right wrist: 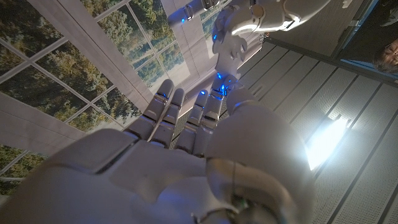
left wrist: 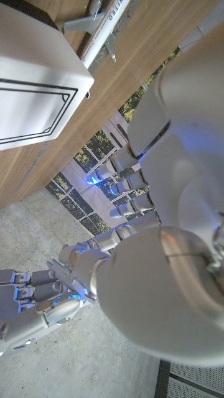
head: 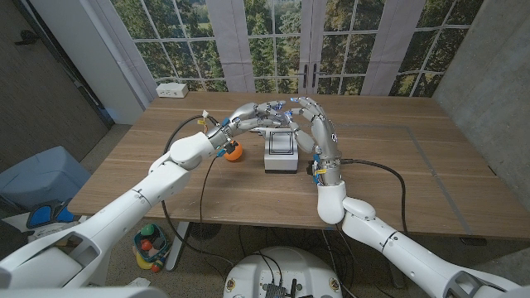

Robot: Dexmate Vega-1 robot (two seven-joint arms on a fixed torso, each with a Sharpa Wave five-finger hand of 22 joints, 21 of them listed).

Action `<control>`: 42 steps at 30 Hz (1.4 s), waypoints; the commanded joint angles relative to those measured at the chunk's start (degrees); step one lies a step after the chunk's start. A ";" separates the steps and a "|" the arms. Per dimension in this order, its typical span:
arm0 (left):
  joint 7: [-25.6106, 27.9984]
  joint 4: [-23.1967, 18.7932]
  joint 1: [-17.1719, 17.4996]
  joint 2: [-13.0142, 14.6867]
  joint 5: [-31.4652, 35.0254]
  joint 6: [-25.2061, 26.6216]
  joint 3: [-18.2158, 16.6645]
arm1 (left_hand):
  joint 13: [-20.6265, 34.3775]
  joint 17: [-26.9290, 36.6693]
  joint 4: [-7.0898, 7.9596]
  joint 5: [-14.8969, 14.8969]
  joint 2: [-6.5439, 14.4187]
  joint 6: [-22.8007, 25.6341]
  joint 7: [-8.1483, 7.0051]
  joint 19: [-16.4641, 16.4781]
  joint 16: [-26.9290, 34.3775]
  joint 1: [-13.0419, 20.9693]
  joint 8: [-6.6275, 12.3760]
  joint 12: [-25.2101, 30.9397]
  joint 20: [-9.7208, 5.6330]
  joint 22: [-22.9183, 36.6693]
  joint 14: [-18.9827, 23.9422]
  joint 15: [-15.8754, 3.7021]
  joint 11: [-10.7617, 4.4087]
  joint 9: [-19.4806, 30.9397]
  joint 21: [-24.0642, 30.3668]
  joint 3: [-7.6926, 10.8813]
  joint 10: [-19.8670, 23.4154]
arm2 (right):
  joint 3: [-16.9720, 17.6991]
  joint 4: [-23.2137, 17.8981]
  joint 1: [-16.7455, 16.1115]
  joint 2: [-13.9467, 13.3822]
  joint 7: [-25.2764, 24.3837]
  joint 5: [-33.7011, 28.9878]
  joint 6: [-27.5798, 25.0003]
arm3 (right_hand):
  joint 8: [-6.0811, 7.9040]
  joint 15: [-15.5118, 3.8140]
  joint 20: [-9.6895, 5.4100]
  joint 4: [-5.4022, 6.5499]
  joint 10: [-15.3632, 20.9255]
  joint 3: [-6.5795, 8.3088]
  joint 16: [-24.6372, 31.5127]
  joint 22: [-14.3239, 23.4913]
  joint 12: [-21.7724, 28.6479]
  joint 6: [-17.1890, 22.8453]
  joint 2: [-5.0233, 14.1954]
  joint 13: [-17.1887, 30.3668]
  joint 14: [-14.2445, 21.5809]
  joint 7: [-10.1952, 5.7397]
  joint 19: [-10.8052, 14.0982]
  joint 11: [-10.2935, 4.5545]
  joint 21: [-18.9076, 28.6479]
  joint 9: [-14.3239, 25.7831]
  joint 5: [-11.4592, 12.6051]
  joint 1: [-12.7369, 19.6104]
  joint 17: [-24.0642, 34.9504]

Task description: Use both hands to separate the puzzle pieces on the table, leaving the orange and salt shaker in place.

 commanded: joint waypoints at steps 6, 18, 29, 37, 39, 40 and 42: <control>5.56 -1.49 2.00 -0.17 3.48 -1.34 -1.31 | 0.26 0.04 -0.58 -0.37 -0.42 3.95 2.11 0.97 0.29 1.74 1.06 1.08 -1.29 0.14 1.58 -2.50 -1.27 -0.02 -0.21 -1.23 4.47 | 0.97 0.85 -0.15 0.57 0.03 0.54 0.14 | 0.52 -9.59 -1.36 -0.21 0.59 0.41 0.05 0.16 0.51 -0.30 0.06 0.63 0.15 -0.12 -0.23 -0.29 0.56 6.88 0.27 -0.53 0.22; 12.04 -1.56 4.07 -1.83 6.71 -3.62 -2.66 | 0.48 0.08 -0.68 -0.39 -0.66 3.66 3.91 1.59 0.45 3.15 0.13 1.77 -1.65 0.20 2.47 -3.22 -1.50 -0.72 -0.31 -1.69 8.74 | 2.27 1.57 -0.48 1.26 0.03 1.03 1.21 | 0.61 -9.70 -1.34 -0.39 0.55 0.58 0.19 0.16 0.51 -0.45 0.14 1.14 0.31 -0.14 -0.33 -0.12 0.82 6.74 0.24 -0.64 0.55; 16.70 -2.58 5.62 -2.73 9.19 -3.69 -3.50 | 0.59 0.10 -0.67 -0.17 -0.56 3.60 4.55 2.39 0.70 3.83 -0.27 1.84 -1.67 0.29 3.56 -3.91 -1.61 -0.94 -0.11 -1.84 10.25 | 2.32 1.43 -0.48 0.84 0.03 1.83 0.61 | 1.01 -9.36 -1.30 -0.10 -0.13 1.04 0.00 0.16 0.28 -1.63 0.54 1.76 0.48 -0.24 -0.73 0.02 1.03 7.65 0.34 -1.16 0.67; 16.69 -2.75 5.76 -2.76 8.52 -3.30 -3.62 | 0.65 0.11 -0.66 -0.07 -0.43 3.54 4.80 2.38 0.56 4.20 -0.46 1.61 -1.73 0.34 3.51 -4.18 -1.82 -1.01 -0.16 -1.89 10.38 | 2.51 1.42 -0.51 0.64 0.03 2.10 0.67 | 2.09 -9.02 -1.19 1.00 -0.78 1.56 -0.46 0.16 0.19 -2.55 0.96 2.53 0.39 -0.26 -1.45 0.28 1.14 9.34 0.64 -2.63 0.80; 16.95 -2.74 5.81 -2.78 8.79 -3.45 -3.65 | 0.67 0.11 -0.65 -0.05 -0.40 3.66 4.86 2.39 0.54 4.30 -0.47 1.56 -1.78 0.36 3.52 -4.34 -1.84 -1.02 -0.17 -1.92 10.48 | 2.75 1.43 -0.58 0.71 0.03 1.94 0.64 | 2.32 -9.02 -1.18 1.12 -0.87 1.65 -0.47 0.15 0.19 -2.65 0.98 2.66 0.43 -0.24 -1.52 0.31 1.17 9.64 0.70 -2.82 0.89; 17.21 -2.81 5.89 -2.78 9.03 -3.48 -3.69 | 0.67 0.11 -0.65 -0.04 -0.39 3.64 4.90 2.38 0.54 4.32 -0.49 1.55 -1.79 0.36 3.55 -4.35 -1.84 -1.03 -0.18 -1.93 10.50 | 2.88 1.49 -0.59 0.79 0.03 1.97 0.66 | 2.40 -8.99 -1.17 1.15 -0.83 1.65 -0.46 0.15 0.22 -2.64 0.95 2.70 0.43 -0.26 -1.53 0.33 1.19 9.74 0.71 -2.89 0.93; 18.39 -3.04 6.13 -2.79 10.31 -3.57 -3.87 | 0.68 0.11 -0.65 -0.03 -0.39 3.71 4.96 2.38 0.52 4.38 -0.49 1.53 -1.79 0.37 3.54 -4.42 -1.84 -1.04 -0.19 -1.95 10.59 | 3.05 1.55 -0.63 0.84 0.03 2.16 0.66 | 2.59 -9.05 -1.12 1.18 -0.87 1.76 -0.50 0.15 0.24 -2.71 0.97 2.82 0.40 -0.30 -1.53 0.22 1.24 9.97 0.77 -2.97 1.00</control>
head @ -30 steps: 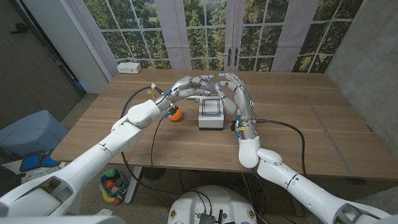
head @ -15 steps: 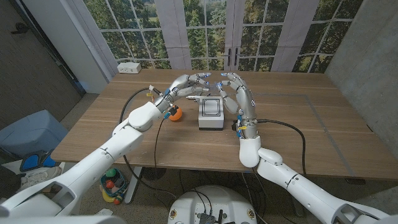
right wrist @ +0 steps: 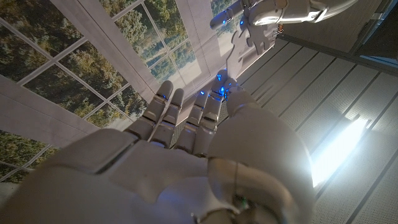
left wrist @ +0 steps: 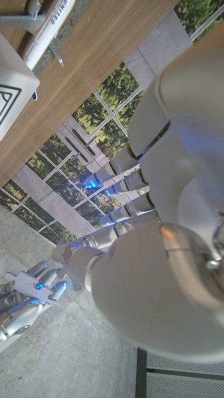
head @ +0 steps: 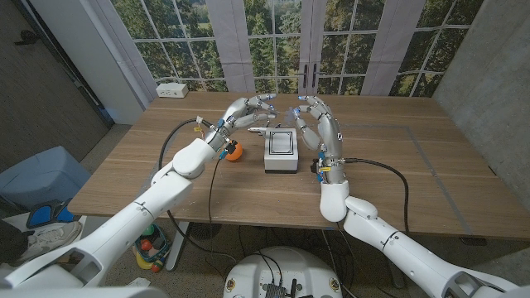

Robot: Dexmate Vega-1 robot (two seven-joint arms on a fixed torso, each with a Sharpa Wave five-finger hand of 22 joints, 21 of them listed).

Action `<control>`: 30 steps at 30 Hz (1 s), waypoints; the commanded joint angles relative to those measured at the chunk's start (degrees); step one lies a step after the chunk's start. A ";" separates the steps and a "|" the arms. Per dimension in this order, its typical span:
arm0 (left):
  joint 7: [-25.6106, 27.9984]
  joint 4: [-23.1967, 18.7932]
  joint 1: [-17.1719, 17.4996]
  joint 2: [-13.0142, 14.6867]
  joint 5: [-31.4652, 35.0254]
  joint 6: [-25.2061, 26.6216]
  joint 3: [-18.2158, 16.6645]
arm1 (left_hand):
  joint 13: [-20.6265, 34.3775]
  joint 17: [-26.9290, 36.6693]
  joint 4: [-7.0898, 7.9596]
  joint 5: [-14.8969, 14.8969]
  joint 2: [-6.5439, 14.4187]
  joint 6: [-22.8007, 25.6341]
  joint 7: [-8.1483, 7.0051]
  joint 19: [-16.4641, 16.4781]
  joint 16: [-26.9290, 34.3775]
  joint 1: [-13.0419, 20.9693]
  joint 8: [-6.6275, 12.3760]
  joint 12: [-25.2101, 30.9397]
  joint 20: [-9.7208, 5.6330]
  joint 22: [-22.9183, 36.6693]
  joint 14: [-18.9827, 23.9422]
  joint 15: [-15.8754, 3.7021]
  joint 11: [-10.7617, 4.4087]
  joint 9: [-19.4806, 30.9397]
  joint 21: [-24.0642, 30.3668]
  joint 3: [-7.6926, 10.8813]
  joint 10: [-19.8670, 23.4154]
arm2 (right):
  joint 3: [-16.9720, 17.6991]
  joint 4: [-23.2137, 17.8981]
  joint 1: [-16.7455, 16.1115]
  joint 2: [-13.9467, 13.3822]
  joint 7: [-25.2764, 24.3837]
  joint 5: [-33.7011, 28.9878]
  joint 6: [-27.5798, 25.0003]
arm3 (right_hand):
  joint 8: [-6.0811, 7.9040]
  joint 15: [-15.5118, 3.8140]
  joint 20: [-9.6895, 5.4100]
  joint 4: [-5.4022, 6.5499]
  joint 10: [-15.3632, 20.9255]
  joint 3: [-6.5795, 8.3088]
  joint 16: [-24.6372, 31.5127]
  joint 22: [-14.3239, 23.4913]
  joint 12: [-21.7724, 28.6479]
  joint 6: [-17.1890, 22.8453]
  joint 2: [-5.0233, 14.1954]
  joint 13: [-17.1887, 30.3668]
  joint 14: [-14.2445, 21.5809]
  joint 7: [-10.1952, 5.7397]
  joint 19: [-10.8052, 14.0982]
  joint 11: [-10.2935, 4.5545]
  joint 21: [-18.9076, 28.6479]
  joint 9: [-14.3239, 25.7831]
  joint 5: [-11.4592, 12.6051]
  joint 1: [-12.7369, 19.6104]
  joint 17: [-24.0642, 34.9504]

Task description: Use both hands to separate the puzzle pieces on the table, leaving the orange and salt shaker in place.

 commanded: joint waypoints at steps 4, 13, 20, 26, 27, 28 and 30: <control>6.92 -1.78 1.59 -0.03 6.68 0.41 -1.09 | 0.13 0.10 0.08 0.40 0.01 0.93 0.85 0.48 0.09 0.71 -0.16 -0.17 -0.20 0.12 0.53 -4.50 -0.07 0.25 0.03 -0.35 0.67 | 0.77 -0.06 -0.28 -0.26 -0.01 0.04 -1.01 | 1.00 -9.14 -0.75 0.31 0.04 0.70 -0.35 0.11 0.47 -0.19 -0.07 0.68 0.41 -0.13 -0.05 0.36 0.52 3.51 0.65 -0.88 0.21; 15.71 -5.04 4.20 0.74 16.65 2.35 -2.95 | 0.16 0.12 0.23 0.46 -0.11 1.30 0.17 0.80 0.22 0.67 -0.24 -0.46 0.22 0.16 1.22 -4.42 -0.02 0.16 0.11 -0.68 0.69 | 1.02 -1.83 -1.07 -1.45 0.25 -0.47 -5.33 | 0.86 -9.29 -0.59 -0.09 -0.37 0.87 -0.33 0.07 0.42 -0.08 -0.54 1.05 0.51 -0.30 0.11 0.54 0.74 2.76 0.72 -0.94 0.54; 19.85 -7.65 6.41 1.62 21.03 4.76 -4.26 | 0.17 0.12 0.28 0.50 -0.28 1.53 0.06 0.92 0.21 0.58 -0.31 -0.55 0.44 0.17 1.43 -4.43 0.02 0.09 0.12 -0.90 0.85 | 0.83 -3.58 -1.86 -3.01 1.09 0.04 -8.73 | 0.82 -9.27 -0.48 -0.28 -0.54 0.96 -0.35 0.04 0.41 0.25 -0.77 1.32 0.56 -0.67 0.29 0.48 0.94 2.17 0.73 -1.13 0.76; 22.24 -9.63 8.20 2.29 23.16 6.82 -5.29 | 0.18 0.12 0.25 0.54 -0.36 1.58 -0.03 0.95 0.18 0.64 -0.40 -0.64 0.56 0.17 1.51 -4.54 0.01 0.05 0.11 -1.00 0.86 | 0.93 -4.89 -2.73 -4.20 2.07 0.69 -11.47 | 0.80 -9.25 -0.33 -0.52 -0.48 1.18 -0.45 0.00 0.46 0.70 -1.10 1.57 1.05 -1.08 0.61 0.45 1.17 1.52 0.80 -1.37 0.72; 22.39 -9.93 8.44 2.51 23.39 7.17 -5.43 | 0.18 0.12 0.25 0.54 -0.37 1.67 -0.03 0.98 0.17 0.65 -0.38 -0.67 0.54 0.17 1.53 -4.54 0.01 0.04 0.11 -1.02 0.85 | 0.96 -5.06 -2.88 -4.33 2.14 0.72 -12.05 | 0.80 -9.26 -0.29 -0.58 -0.44 1.20 -0.49 -0.01 0.48 0.77 -1.18 1.61 1.09 -1.11 0.68 0.46 1.21 1.42 0.81 -1.39 0.71; 22.69 -10.19 8.70 2.61 23.62 7.48 -5.58 | 0.18 0.12 0.25 0.55 -0.38 1.65 -0.10 0.97 0.16 0.66 -0.40 -0.69 0.54 0.17 1.53 -4.51 0.01 0.03 0.11 -1.03 0.84 | 1.01 -5.31 -3.06 -4.49 2.35 0.81 -12.63 | 0.80 -9.23 -0.29 -0.60 -0.47 1.25 -0.50 -0.01 0.46 0.85 -1.20 1.65 1.22 -1.16 0.73 0.59 1.25 1.30 0.83 -1.46 0.70; 23.12 -10.71 9.19 2.85 23.98 8.18 -5.84 | 0.18 0.12 0.25 0.56 -0.40 1.72 -0.07 0.96 0.14 0.67 -0.41 -0.75 0.54 0.18 1.51 -4.49 0.01 0.02 0.09 -1.06 0.76 | 1.04 -5.78 -3.36 -4.82 2.76 0.86 -13.84 | 0.84 -9.23 -0.24 -0.73 -0.41 1.36 -0.62 -0.03 0.48 1.18 -1.37 1.74 1.32 -1.29 0.83 0.58 1.33 1.03 0.87 -1.54 0.63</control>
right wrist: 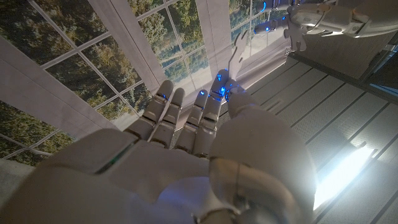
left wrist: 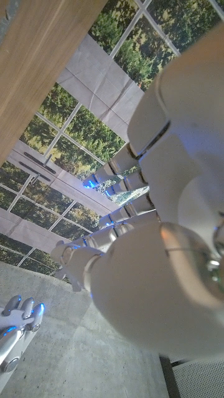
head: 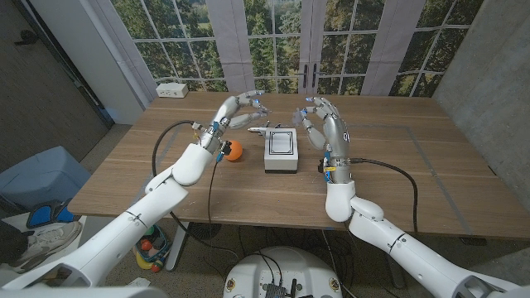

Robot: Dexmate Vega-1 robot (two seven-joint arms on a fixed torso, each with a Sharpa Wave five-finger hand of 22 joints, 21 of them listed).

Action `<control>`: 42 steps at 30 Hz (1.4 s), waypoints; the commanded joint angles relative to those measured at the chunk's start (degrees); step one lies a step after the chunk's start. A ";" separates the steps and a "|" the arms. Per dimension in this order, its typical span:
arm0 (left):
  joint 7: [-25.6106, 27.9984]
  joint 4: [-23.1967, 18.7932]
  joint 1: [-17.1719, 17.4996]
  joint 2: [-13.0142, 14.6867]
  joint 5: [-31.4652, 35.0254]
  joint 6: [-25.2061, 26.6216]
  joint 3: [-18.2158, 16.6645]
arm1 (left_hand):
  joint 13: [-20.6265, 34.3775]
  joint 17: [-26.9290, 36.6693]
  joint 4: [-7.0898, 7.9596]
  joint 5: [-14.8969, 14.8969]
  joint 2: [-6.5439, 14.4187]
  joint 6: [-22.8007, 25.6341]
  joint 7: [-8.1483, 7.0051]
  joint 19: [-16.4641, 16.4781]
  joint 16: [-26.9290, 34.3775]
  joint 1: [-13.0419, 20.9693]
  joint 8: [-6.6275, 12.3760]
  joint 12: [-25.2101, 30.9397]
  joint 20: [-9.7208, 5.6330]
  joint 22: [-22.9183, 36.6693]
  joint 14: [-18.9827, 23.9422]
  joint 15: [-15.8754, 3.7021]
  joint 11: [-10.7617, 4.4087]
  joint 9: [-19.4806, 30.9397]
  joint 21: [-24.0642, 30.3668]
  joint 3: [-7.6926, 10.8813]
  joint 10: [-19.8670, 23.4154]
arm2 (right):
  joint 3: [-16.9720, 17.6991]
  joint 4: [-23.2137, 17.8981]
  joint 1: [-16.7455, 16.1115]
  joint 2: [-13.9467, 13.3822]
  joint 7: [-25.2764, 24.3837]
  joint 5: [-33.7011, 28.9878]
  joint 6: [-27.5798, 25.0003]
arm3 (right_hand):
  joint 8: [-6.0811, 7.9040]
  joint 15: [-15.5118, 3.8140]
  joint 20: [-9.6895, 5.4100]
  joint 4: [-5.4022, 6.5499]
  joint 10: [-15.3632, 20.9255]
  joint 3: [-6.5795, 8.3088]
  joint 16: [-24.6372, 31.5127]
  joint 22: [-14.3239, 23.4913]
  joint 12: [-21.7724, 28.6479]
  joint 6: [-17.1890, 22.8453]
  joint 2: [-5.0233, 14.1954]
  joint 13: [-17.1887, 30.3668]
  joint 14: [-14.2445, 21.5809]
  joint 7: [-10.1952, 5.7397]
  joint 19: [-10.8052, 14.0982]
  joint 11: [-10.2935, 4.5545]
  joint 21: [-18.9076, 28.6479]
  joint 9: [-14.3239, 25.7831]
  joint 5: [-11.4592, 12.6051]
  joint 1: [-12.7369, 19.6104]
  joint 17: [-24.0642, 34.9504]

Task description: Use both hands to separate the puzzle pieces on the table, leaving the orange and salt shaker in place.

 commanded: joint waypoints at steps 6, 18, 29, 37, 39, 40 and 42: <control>6.05 -5.09 4.40 2.42 6.62 5.97 -2.51 | 0.19 0.12 -0.09 0.38 -0.10 0.77 -0.02 0.34 0.06 0.43 0.09 -0.20 -0.02 0.20 0.42 -4.73 -0.11 0.11 0.06 -0.34 0.16 | 0.25 -3.56 -2.31 -2.59 2.53 1.10 -9.02 | 0.09 -8.99 -0.17 -0.41 -0.05 0.55 -0.30 -0.08 0.47 1.08 -0.96 0.49 1.13 -0.69 1.13 0.06 0.65 -0.86 0.58 -0.66 0.02; 4.98 -5.96 4.79 4.37 6.91 10.11 -2.51 | 0.20 0.12 -0.06 0.47 -0.04 0.97 -0.13 0.42 0.03 0.58 -0.10 -0.22 0.10 0.20 0.58 -4.86 -0.10 0.01 0.03 -0.48 0.60 | 0.34 -6.40 -4.07 -3.35 4.72 1.92 -16.03 | 0.03 -8.88 0.11 -0.86 0.19 0.95 -0.87 -0.17 0.36 2.04 -1.62 0.78 1.41 -1.13 1.36 -0.20 0.82 -2.13 0.83 -1.33 -0.30; 3.52 -8.76 5.19 6.79 8.01 15.70 -2.01 | 0.18 0.12 0.02 0.47 -0.22 1.19 -0.61 0.29 -0.17 0.50 -0.33 -0.57 0.18 0.20 0.29 -4.86 -0.12 -0.12 -0.10 -0.80 0.22 | 1.12 -9.56 -6.17 -4.56 7.54 3.42 -22.13 | 0.05 -8.78 0.60 -1.06 0.50 1.24 -1.30 -0.24 0.15 2.19 -1.95 1.01 1.28 -1.67 1.16 -0.32 0.77 -2.62 1.04 -2.11 -0.44; 2.52 -10.22 4.73 8.20 9.64 19.24 -0.85 | 0.17 0.12 0.02 0.48 -0.25 1.56 -0.63 0.19 -0.33 0.58 -0.40 -0.82 0.07 0.20 -0.07 -4.90 -0.13 -0.20 -0.20 -0.95 -0.16 | 1.27 -10.12 -6.82 -4.84 8.80 4.15 -26.30 | 0.31 -8.77 0.71 -1.22 0.28 1.29 -1.42 -0.27 -0.19 2.05 -1.98 1.16 0.74 -1.79 0.71 -0.47 0.60 -2.39 1.15 -2.50 -0.23; 2.22 -10.45 4.48 8.50 10.02 19.95 -0.49 | 0.16 0.12 0.02 0.49 -0.26 1.61 -0.63 0.16 -0.36 0.59 -0.44 -0.86 0.07 0.20 -0.14 -4.93 -0.13 -0.22 -0.22 -0.99 -0.21 | 1.28 -9.91 -6.85 -4.84 8.85 4.52 -26.78 | 0.37 -8.74 0.72 -1.22 0.28 1.30 -1.46 -0.27 -0.24 2.09 -1.97 1.18 0.61 -1.82 0.71 -0.45 0.60 -2.37 1.17 -2.58 -0.20; 2.17 -10.58 4.38 8.62 10.30 20.31 -0.31 | 0.16 0.12 0.02 0.49 -0.27 1.67 -0.63 0.15 -0.36 0.60 -0.43 -0.87 0.05 0.20 -0.15 -4.91 -0.14 -0.23 -0.23 -1.00 -0.22 | 1.25 -9.88 -6.86 -4.86 8.98 4.55 -27.30 | 0.41 -8.75 0.74 -1.23 0.29 1.31 -1.46 -0.27 -0.26 2.09 -1.96 1.19 0.60 -1.83 0.71 -0.50 0.60 -2.33 1.18 -2.62 -0.19; 2.04 -10.96 4.11 8.95 11.27 21.38 0.17 | 0.16 0.11 0.02 0.49 -0.28 1.68 -0.66 0.12 -0.38 0.61 -0.47 -0.92 0.04 0.20 -0.18 -4.91 -0.15 -0.24 -0.26 -1.04 -0.30 | 1.17 -9.59 -6.82 -4.99 9.00 4.74 -27.73 | 0.46 -8.79 0.78 -1.26 0.34 1.40 -1.53 -0.28 -0.31 2.22 -1.97 1.23 0.56 -1.80 0.66 -0.49 0.58 -2.39 1.23 -2.71 -0.22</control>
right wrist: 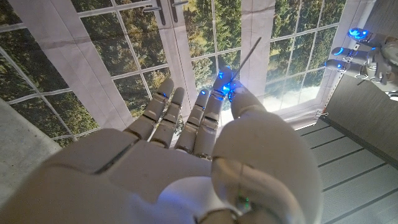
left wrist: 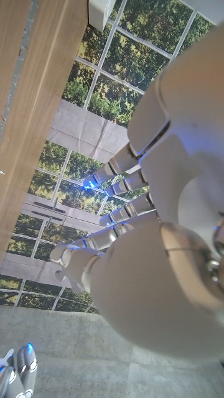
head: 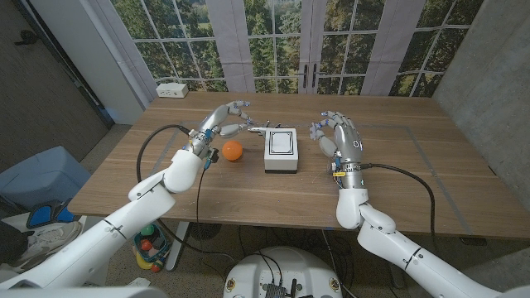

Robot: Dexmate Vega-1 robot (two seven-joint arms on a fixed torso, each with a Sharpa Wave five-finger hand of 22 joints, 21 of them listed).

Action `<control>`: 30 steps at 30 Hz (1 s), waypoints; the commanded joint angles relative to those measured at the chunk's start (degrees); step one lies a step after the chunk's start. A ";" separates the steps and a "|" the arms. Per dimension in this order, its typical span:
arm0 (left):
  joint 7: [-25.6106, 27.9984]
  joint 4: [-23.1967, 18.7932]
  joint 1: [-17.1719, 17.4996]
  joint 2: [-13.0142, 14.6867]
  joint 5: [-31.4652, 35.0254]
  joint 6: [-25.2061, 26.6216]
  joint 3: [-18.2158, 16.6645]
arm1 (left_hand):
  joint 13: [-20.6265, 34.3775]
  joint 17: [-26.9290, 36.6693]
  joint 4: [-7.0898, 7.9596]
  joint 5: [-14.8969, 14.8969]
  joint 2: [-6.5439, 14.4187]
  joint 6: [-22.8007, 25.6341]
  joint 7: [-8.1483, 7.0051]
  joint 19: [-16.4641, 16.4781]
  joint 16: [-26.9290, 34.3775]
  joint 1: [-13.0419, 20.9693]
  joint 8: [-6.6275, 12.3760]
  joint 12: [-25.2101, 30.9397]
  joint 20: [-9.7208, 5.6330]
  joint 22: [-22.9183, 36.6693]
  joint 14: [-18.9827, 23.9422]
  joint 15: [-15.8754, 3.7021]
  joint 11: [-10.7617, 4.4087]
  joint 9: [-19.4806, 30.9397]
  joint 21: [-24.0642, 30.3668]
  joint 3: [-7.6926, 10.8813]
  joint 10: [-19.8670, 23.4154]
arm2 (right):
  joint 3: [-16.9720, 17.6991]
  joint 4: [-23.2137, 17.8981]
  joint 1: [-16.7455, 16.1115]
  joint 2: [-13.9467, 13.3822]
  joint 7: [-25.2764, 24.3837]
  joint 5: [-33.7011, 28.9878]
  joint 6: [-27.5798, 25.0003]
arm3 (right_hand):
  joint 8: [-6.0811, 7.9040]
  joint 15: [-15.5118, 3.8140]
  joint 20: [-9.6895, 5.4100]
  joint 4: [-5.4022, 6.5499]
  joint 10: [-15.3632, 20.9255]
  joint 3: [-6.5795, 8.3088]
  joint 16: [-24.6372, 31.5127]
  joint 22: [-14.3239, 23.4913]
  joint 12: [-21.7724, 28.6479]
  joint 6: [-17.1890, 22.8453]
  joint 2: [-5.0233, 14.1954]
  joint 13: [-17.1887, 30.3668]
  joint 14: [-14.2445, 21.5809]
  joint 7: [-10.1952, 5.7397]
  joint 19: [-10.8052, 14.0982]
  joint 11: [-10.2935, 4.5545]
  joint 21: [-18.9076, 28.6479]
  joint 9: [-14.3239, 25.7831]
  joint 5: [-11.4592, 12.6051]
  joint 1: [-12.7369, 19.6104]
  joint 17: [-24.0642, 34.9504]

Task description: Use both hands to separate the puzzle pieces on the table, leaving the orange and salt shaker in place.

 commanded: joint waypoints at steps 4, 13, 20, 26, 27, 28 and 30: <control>-1.58 -2.65 -1.24 2.44 4.00 6.91 2.49 | 0.17 0.11 0.08 0.28 -0.15 1.01 -0.06 0.08 -0.15 0.49 -0.03 -0.21 0.01 0.21 -0.30 -4.83 -0.16 0.16 -0.12 -0.36 -0.39 | -0.04 -0.76 -0.96 -0.97 1.78 0.99 -6.72 | 0.50 -8.94 0.18 -0.19 0.16 0.37 -0.12 0.01 -0.32 0.11 0.01 0.33 -0.13 -0.33 0.03 -0.26 0.10 0.33 0.44 -0.88 0.13; -1.28 -3.80 -2.18 3.29 8.67 10.58 4.76 | 0.16 0.11 0.10 0.30 -0.17 1.18 -0.07 0.07 -0.16 0.55 -0.22 -0.31 -0.02 0.20 -0.40 -4.80 -0.16 0.08 -0.19 -0.52 -0.47 | -0.48 -0.61 -0.96 -1.67 2.56 1.63 -8.86 | 0.50 -8.98 0.21 -0.34 0.20 0.55 -0.14 -0.01 -0.54 -0.03 0.02 0.46 -0.15 -0.24 -0.01 -0.32 0.07 0.16 0.58 -1.15 0.23; -3.11 -5.24 -3.32 4.03 12.47 14.84 6.81 | 0.16 0.11 0.13 0.29 -0.13 1.56 -0.14 0.09 -0.08 0.61 -0.26 -0.25 -0.09 0.20 -0.26 -5.10 -0.13 0.01 -0.24 -0.62 -0.21 | -0.96 0.13 -0.41 -1.96 2.00 2.08 -8.16 | 0.58 -9.13 0.44 -0.65 0.46 0.93 -0.24 -0.02 -0.68 0.55 -0.02 0.60 0.01 -0.48 0.16 -0.22 0.10 -0.36 0.76 -1.22 0.19; -4.25 -6.10 -4.09 4.32 14.88 17.70 8.12 | 0.18 0.10 0.10 0.24 -0.43 2.94 -0.62 0.30 0.16 0.66 -0.23 0.05 -0.31 0.17 0.39 -5.79 -0.19 -0.26 -0.28 -0.95 0.94 | -1.32 0.99 0.00 -2.17 0.76 2.01 -6.85 | 0.13 -9.15 0.75 -2.29 1.60 1.17 0.24 -0.05 -0.47 1.30 -1.39 0.77 0.84 -0.80 0.96 -0.06 0.34 -1.82 0.27 0.14 0.41; -4.68 -6.33 -4.27 4.36 15.27 18.35 8.38 | 0.18 0.09 0.09 0.24 -0.46 3.07 -0.62 0.37 0.17 0.67 -0.24 0.08 -0.34 0.16 0.46 -5.82 -0.21 -0.30 -0.27 -0.98 1.05 | -1.36 1.17 0.06 -2.21 0.53 2.04 -6.50 | 0.01 -9.14 0.75 -2.39 1.66 1.13 0.44 -0.04 -0.47 1.29 -1.42 0.79 0.95 -0.88 1.01 -0.05 0.36 -2.02 0.11 0.36 0.57; -5.57 -6.64 -4.52 4.55 15.41 18.95 8.59 | 0.18 0.09 0.08 0.23 -0.52 3.15 -0.67 0.39 0.19 0.69 -0.29 0.09 -0.36 0.16 0.52 -5.94 -0.23 -0.34 -0.28 -1.03 1.14 | -1.39 1.25 0.09 -2.26 0.45 2.07 -6.35 | -0.27 -9.13 0.81 -2.48 1.71 1.08 0.65 -0.04 -0.48 1.01 -1.49 0.82 0.97 -1.16 1.19 0.05 0.43 -2.29 -0.13 0.62 0.79; -6.19 -6.75 -4.82 4.68 15.56 19.37 8.86 | 0.15 0.08 0.11 0.19 -0.77 2.74 0.05 0.42 0.08 0.62 -0.77 -0.10 -0.37 0.14 0.42 -5.73 -0.25 -0.47 -0.34 -1.28 0.91 | -1.48 1.31 0.15 -2.32 0.37 1.96 -6.41 | -1.05 -8.87 0.74 -2.63 1.88 0.93 1.12 -0.02 -0.48 0.19 -1.74 0.86 0.98 -1.63 1.42 0.16 0.52 -2.98 -0.79 1.22 1.27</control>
